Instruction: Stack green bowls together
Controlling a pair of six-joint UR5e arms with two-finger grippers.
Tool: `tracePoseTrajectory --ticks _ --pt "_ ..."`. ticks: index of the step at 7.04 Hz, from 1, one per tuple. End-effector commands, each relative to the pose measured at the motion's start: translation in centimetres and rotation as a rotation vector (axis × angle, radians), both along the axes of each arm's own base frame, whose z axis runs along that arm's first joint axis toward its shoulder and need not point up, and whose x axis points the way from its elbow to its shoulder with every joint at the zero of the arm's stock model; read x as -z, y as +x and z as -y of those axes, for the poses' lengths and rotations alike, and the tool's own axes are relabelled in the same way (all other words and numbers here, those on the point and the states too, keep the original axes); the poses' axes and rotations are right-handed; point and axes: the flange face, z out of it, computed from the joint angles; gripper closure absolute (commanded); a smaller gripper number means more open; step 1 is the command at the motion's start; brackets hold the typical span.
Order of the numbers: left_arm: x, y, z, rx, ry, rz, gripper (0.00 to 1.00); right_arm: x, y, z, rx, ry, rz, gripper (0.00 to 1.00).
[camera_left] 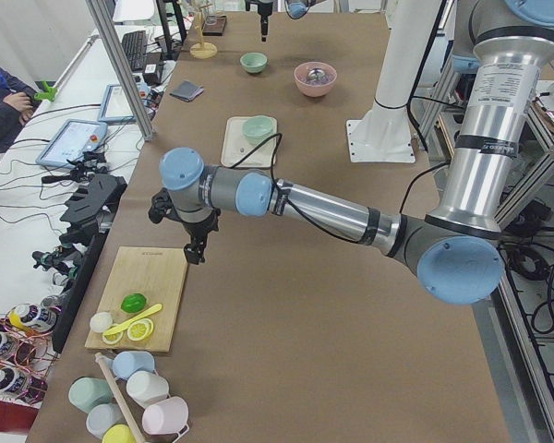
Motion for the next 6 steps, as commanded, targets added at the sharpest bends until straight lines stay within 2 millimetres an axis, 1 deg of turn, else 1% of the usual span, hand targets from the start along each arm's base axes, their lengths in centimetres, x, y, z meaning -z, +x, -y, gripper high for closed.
tracePoseTrajectory --ticks 1,2,4,5,6 --pt "-3.1 -2.5 -4.7 0.029 0.003 -0.006 0.01 0.6 -3.8 3.4 -0.032 -0.043 -0.007 0.28" --pt "-3.0 -2.6 -6.3 0.033 0.023 -0.012 0.01 -0.7 -5.2 3.2 -0.032 -0.037 -0.046 0.32" --pt "-3.1 -2.6 -6.5 0.034 0.025 -0.010 0.01 -1.7 -5.4 3.1 -0.034 -0.047 -0.052 0.37" --pt "-3.1 -2.7 -6.5 0.035 0.025 -0.009 0.01 -2.3 -5.5 2.5 -0.029 -0.046 -0.053 0.42" --pt "-3.1 -2.7 -6.5 0.035 0.025 -0.009 0.01 -3.8 -5.6 2.0 -0.024 -0.045 -0.052 0.45"
